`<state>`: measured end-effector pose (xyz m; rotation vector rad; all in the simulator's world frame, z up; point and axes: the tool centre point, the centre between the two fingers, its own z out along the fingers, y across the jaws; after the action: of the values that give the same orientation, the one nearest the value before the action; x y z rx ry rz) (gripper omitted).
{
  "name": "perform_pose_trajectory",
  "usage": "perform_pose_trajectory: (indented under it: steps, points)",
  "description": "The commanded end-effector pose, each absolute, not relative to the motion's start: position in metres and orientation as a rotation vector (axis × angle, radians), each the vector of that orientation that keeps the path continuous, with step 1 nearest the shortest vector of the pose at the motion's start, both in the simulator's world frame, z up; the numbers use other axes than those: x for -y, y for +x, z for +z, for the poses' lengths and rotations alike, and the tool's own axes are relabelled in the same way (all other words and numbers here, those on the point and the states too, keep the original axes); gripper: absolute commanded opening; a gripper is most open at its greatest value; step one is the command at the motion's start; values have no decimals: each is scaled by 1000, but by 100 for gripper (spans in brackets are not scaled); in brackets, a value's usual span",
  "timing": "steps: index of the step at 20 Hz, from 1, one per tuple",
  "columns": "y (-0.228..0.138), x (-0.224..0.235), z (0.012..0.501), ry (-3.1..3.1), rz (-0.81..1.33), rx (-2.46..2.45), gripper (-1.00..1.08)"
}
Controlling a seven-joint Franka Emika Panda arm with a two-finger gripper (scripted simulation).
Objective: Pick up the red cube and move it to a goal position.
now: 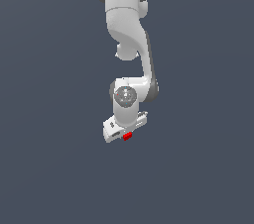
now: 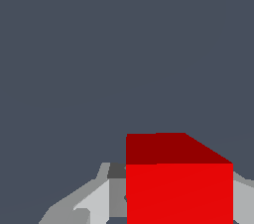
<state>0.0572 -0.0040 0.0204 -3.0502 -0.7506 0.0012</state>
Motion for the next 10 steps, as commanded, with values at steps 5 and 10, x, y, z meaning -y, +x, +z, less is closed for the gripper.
perform_pose_trajectory:
  steps: [5,10]
  points:
    - [46,8,23,-3051,0,750,-100]
    - [28,14,27,-3051,0,750,-100]
